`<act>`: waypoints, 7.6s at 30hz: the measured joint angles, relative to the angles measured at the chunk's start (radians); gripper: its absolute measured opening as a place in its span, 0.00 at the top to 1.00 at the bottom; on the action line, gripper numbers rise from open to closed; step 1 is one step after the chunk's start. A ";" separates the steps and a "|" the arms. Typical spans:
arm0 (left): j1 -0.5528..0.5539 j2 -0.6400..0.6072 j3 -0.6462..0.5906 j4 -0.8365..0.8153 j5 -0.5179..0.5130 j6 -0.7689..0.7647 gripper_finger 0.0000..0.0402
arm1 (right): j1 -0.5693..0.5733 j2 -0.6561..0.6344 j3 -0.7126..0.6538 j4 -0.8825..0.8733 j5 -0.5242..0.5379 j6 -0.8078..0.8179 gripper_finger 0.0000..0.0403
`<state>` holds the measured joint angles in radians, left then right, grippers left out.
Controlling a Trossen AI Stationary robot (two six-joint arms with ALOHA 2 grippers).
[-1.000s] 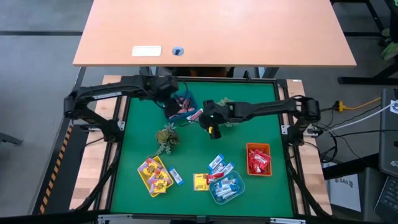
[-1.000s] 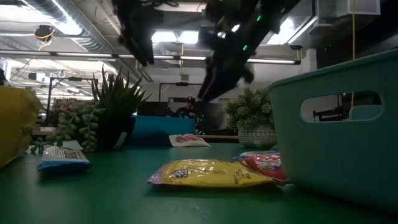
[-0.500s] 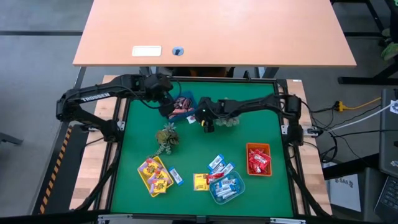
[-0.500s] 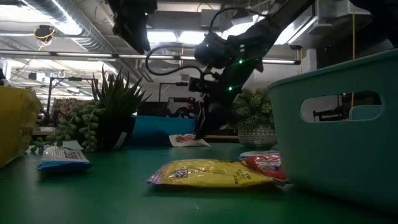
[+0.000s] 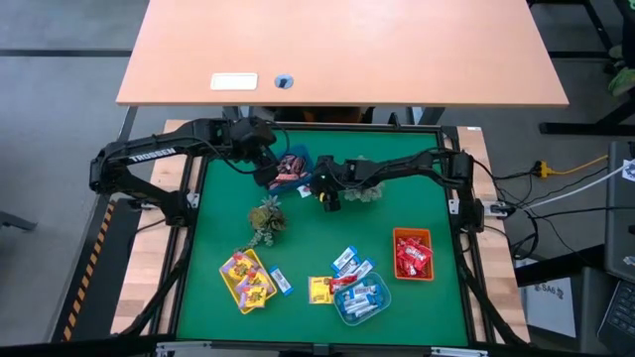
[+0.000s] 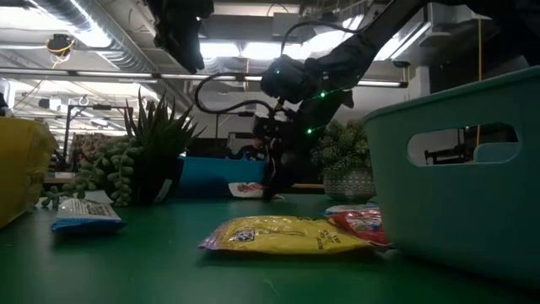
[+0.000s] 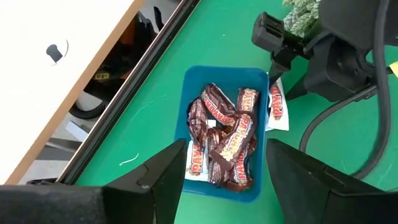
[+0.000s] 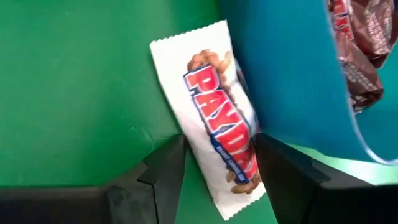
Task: Sort candy
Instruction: Put the white chocolate bar into the blue bin, then put the white and blue chocolate bar into the blue bin
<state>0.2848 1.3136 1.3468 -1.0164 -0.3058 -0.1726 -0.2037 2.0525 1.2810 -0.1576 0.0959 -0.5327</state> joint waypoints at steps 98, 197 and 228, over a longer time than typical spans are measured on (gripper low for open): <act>0.000 0.001 -0.001 0.025 0.000 0.000 0.49 | 0.000 -0.017 0.318 -0.130 0.078 -0.001 0.66; -0.332 0.001 -0.001 0.098 -0.026 -0.062 0.49 | 0.524 -0.084 0.073 -0.598 -0.009 0.117 0.32; -0.332 0.001 -0.001 0.098 -0.026 -0.061 0.49 | 0.523 -0.040 0.076 -0.579 -0.066 0.121 0.32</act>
<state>-0.0475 1.3148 1.3460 -0.9184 -0.3321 -0.2340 0.3195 2.0128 1.3567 -0.7368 0.0298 -0.4121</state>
